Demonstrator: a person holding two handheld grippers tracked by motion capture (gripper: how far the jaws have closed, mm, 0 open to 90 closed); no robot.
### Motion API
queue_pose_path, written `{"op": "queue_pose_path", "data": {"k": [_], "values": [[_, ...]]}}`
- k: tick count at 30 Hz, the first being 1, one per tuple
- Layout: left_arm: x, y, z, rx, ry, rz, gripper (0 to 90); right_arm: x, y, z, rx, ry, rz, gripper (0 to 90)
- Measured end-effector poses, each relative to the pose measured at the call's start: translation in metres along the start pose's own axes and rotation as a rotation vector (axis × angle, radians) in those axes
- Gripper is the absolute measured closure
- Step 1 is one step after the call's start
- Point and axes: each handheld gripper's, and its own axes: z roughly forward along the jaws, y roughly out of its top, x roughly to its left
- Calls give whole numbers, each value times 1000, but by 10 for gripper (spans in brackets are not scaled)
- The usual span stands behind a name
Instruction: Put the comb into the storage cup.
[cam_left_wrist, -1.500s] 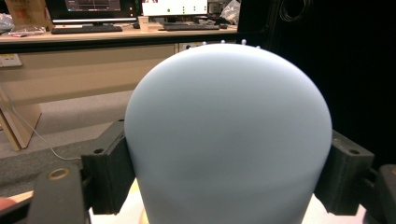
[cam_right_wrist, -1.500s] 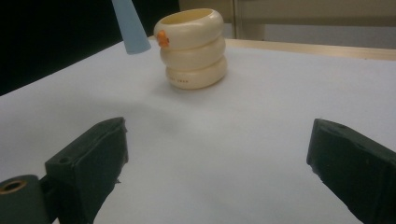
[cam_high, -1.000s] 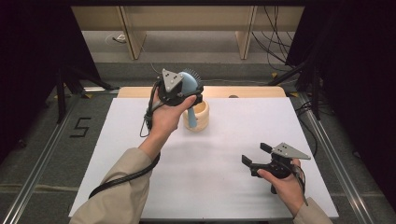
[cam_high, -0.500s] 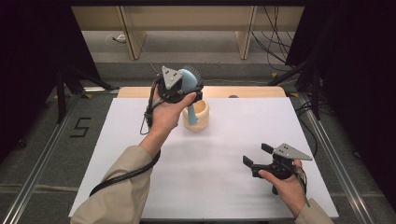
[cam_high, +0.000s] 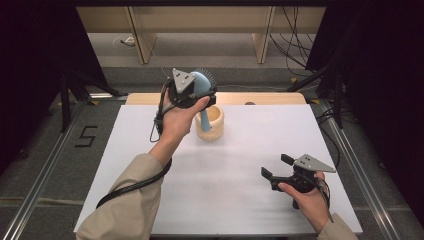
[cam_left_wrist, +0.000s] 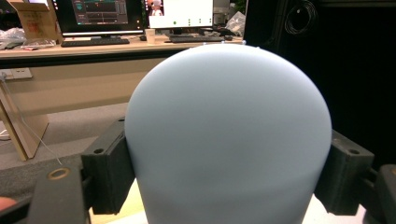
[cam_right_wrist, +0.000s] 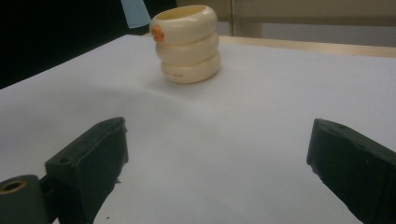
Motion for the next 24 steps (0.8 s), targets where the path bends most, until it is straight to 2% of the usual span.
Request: {"op": "queue_pose_path", "data": {"k": [24], "values": [[3,2,5,-14,9,3,199,0,-1,-1,3,4,-3,62]]}}
